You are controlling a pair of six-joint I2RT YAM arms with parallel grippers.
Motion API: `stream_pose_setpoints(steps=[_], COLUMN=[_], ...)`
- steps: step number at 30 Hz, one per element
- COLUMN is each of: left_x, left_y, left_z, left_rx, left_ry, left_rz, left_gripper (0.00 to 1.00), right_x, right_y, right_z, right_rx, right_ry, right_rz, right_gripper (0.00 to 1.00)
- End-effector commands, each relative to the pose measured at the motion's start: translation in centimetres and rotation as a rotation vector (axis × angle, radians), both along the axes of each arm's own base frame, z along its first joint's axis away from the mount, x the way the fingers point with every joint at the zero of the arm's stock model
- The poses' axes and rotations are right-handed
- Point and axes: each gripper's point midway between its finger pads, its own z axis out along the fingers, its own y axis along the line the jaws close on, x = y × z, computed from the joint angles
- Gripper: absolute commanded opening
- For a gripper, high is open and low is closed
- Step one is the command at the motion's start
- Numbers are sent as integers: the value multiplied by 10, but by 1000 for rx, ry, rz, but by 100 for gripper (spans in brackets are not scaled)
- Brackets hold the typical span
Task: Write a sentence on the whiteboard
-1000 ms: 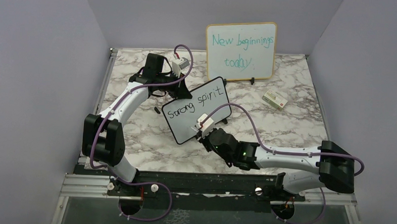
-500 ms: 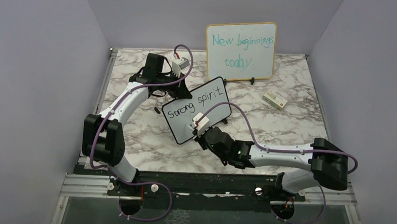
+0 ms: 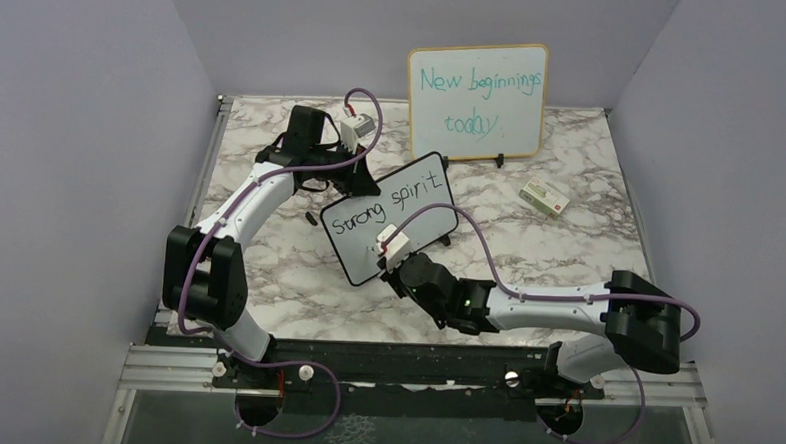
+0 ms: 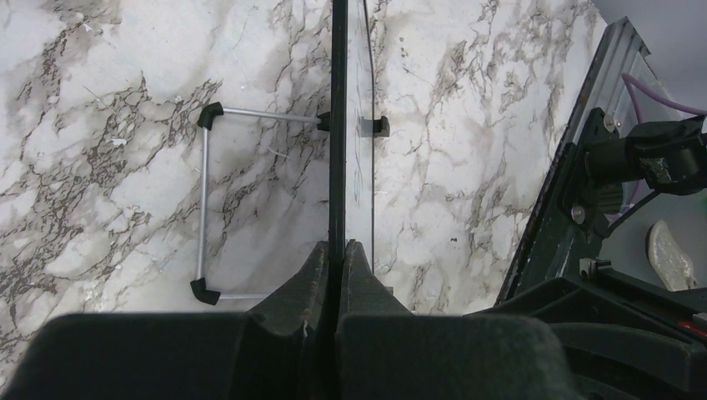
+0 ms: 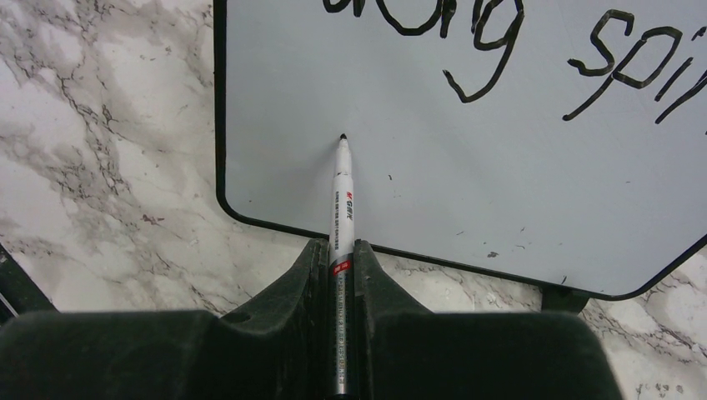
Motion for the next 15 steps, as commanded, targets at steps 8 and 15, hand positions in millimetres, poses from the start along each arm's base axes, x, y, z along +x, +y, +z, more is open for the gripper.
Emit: stream_pose_setpoints(steps=[8, 15], left_x=[-3, -3], left_y=[9, 9], left_z=[-29, -29], left_rx=[94, 93], left_ry=[37, 37], left_rz=[34, 33], left_gripper=[0, 0], right_x=[4, 0], right_y=[0, -9], right_z=[2, -5], right_rx=[-10, -39], right_ry=[8, 31], right_rz=[-56, -53], right_gripper=[1, 1])
